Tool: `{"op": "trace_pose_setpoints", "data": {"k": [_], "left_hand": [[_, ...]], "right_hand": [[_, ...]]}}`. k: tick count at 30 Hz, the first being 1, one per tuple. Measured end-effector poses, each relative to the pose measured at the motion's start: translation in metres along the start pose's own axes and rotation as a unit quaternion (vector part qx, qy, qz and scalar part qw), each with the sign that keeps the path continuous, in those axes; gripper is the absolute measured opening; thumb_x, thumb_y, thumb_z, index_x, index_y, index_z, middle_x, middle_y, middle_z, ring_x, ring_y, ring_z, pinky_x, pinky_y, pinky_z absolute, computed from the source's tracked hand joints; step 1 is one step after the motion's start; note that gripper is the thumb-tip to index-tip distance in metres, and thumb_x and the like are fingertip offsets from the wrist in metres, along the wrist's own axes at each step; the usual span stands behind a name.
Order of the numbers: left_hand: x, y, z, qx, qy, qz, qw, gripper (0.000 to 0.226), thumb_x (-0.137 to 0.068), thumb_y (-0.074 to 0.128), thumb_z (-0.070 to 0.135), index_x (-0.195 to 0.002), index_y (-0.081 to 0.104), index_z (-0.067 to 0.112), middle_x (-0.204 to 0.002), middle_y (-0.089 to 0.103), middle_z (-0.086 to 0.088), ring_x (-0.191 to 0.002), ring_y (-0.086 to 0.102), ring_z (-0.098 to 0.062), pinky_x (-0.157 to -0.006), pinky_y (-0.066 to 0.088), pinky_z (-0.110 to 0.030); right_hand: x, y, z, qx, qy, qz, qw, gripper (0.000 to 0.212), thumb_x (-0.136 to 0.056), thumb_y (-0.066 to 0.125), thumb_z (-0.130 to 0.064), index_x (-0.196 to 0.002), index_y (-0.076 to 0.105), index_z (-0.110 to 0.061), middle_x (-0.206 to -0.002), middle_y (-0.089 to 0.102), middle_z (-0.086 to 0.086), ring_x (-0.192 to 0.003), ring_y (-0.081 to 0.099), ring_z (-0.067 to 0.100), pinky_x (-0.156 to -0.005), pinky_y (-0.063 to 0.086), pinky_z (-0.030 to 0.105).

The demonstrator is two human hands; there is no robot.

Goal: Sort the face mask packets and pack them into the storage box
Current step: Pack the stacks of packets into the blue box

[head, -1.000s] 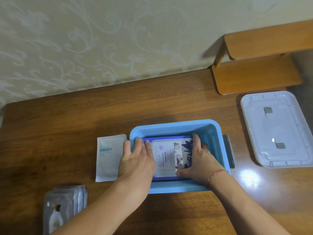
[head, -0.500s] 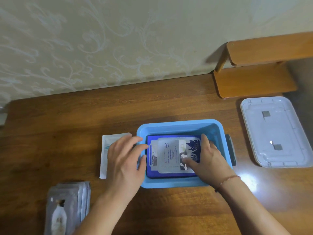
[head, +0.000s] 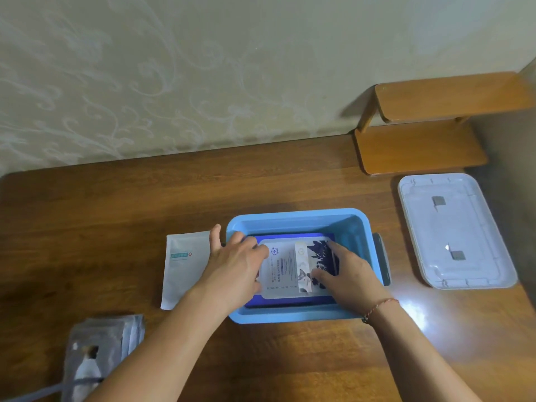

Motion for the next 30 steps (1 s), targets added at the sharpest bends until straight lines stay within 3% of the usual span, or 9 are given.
{"op": "trace_pose_setpoints", "data": {"k": [5, 8, 12, 15, 19, 21, 24, 30], "left_hand": [[-0.006, 0.004, 0.002, -0.029, 0.003, -0.027, 0.999, 0.033, -0.082, 0.072, 0.033, -0.110, 0.054, 0.028, -0.111, 0.052, 0.009, -0.119, 0.041, -0.019, -0.113, -0.002, -0.061], [-0.007, 0.004, 0.007, -0.079, 0.013, -0.065, 0.995, 0.031, -0.079, 0.075, 0.029, -0.101, 0.053, 0.029, -0.104, 0.055, 0.009, -0.116, 0.042, -0.020, -0.111, -0.003, -0.065], [-0.007, 0.008, 0.013, -0.137, 0.016, -0.090, 0.986, 0.039, -0.078, 0.073, 0.017, -0.114, 0.061, 0.024, -0.112, 0.056, 0.002, -0.120, 0.040, -0.025, -0.106, -0.013, -0.073], [-0.006, 0.008, 0.014, -0.153, 0.023, -0.085, 0.984, 0.044, -0.079, 0.071, 0.014, -0.121, 0.060, 0.023, -0.116, 0.055, -0.001, -0.123, 0.039, -0.027, -0.104, -0.020, -0.072], [-0.003, 0.003, 0.011, -0.117, 0.017, -0.066, 0.991, 0.030, -0.081, 0.066, 0.006, -0.104, 0.059, 0.024, -0.102, 0.054, 0.003, -0.113, 0.045, -0.024, -0.109, -0.016, -0.071], [-0.005, -0.004, 0.012, -0.101, 0.012, -0.028, 0.994, 0.027, -0.085, 0.065, 0.010, -0.103, 0.054, 0.026, -0.101, 0.053, 0.004, -0.111, 0.047, -0.023, -0.113, -0.007, -0.066], [-0.012, -0.011, 0.015, -0.071, 0.006, 0.019, 0.997, 0.035, -0.093, 0.060, 0.032, -0.126, 0.051, 0.023, -0.122, 0.052, 0.003, -0.121, 0.046, -0.022, -0.113, -0.003, -0.058], [-0.018, 0.002, 0.008, -0.054, 0.005, 0.010, 0.998, 0.067, -0.093, 0.056, 0.050, -0.148, 0.032, 0.018, -0.143, 0.044, 0.001, -0.132, 0.041, -0.020, -0.109, -0.013, -0.055]], "right_hand": [[-0.005, 0.004, 0.004, -0.038, 0.007, 0.007, 0.999, 0.065, -0.086, 0.069, -0.030, -0.142, 0.037, -0.019, -0.127, 0.059, 0.001, -0.113, 0.055, 0.018, -0.087, 0.038, 0.020], [-0.007, 0.006, 0.006, -0.037, 0.009, 0.007, 0.999, 0.075, -0.083, 0.072, -0.029, -0.145, 0.031, -0.018, -0.130, 0.055, 0.004, -0.116, 0.054, 0.020, -0.094, 0.040, 0.024], [-0.007, 0.008, 0.006, -0.016, 0.004, -0.007, 1.000, 0.089, -0.080, 0.077, -0.025, -0.150, 0.023, -0.018, -0.135, 0.049, 0.007, -0.121, 0.050, 0.021, -0.100, 0.037, 0.025], [-0.009, 0.009, 0.005, -0.006, -0.001, -0.018, 1.000, 0.099, -0.076, 0.080, -0.021, -0.152, 0.016, -0.021, -0.138, 0.045, 0.008, -0.123, 0.049, 0.021, -0.102, 0.036, 0.024], [-0.011, 0.009, 0.003, 0.004, -0.017, -0.023, 1.000, 0.103, -0.073, 0.082, -0.019, -0.152, 0.015, -0.024, -0.137, 0.041, 0.005, -0.119, 0.049, 0.017, -0.099, 0.033, 0.018], [-0.013, 0.010, 0.004, -0.006, -0.011, -0.026, 1.000, 0.102, -0.074, 0.081, -0.023, -0.152, 0.016, -0.025, -0.136, 0.041, 0.005, -0.117, 0.048, 0.016, -0.100, 0.033, 0.019], [-0.018, 0.011, 0.005, -0.036, 0.016, -0.023, 0.999, 0.098, -0.079, 0.077, -0.031, -0.152, 0.013, -0.021, -0.138, 0.043, 0.008, -0.123, 0.047, 0.020, -0.102, 0.036, 0.026], [-0.018, 0.012, 0.009, -0.022, 0.028, -0.034, 0.999, 0.095, -0.080, 0.076, -0.029, -0.151, 0.013, -0.018, -0.131, 0.050, 0.011, -0.117, 0.052, 0.025, -0.099, 0.041, 0.030]]}}
Point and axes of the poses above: each hand's wrist, its own x-axis away from the middle knuckle, its own y-axis out of the palm, z = x × y, the point moved 4 cm from there along -x, towards the middle knuckle
